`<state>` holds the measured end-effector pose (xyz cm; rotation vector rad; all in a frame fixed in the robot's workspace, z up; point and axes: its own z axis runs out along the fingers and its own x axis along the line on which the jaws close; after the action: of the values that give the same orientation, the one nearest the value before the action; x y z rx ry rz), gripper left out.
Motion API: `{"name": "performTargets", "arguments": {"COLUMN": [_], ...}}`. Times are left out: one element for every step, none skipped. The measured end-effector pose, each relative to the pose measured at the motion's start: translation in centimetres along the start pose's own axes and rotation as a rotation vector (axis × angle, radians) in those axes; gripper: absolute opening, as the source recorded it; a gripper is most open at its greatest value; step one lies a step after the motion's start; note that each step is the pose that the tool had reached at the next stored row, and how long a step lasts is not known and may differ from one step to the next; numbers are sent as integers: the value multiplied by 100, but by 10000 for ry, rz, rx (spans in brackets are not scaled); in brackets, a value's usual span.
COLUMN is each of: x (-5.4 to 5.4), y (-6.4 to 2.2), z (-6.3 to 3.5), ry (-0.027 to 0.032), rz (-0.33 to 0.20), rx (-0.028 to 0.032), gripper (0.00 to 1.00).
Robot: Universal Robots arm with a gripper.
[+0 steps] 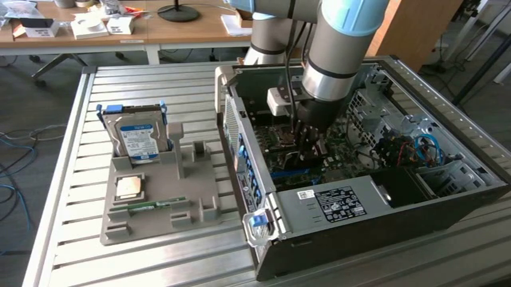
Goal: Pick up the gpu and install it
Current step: 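Insert the gpu into the slot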
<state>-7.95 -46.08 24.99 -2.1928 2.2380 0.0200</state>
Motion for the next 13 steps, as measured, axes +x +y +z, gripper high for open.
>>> {"name": "performTargets", "arguments": {"x": [0, 0, 0, 0, 0, 0, 0, 0, 0, 0, 0, 0, 0], "y": [0, 0, 0, 0, 1, 5, 9, 12, 13, 14, 13, 14, 14], "z": [1, 1, 2, 2, 3, 3, 3, 3, 3, 3, 3, 3, 3], "ry": [2, 2, 1, 0, 0, -1, -1, -1, 0, 1, 0, 0, 0], "rz": [0, 0, 0, 0, 1, 2, 0, 0, 0, 0, -2, -1, -1], "rx": [-1, -1, 0, 0, 0, 1, 1, 1, 1, 0, 0, 0, 0], "gripper": [26, 26, 26, 26, 26, 26, 26, 26, 26, 26, 26, 26, 26]}}
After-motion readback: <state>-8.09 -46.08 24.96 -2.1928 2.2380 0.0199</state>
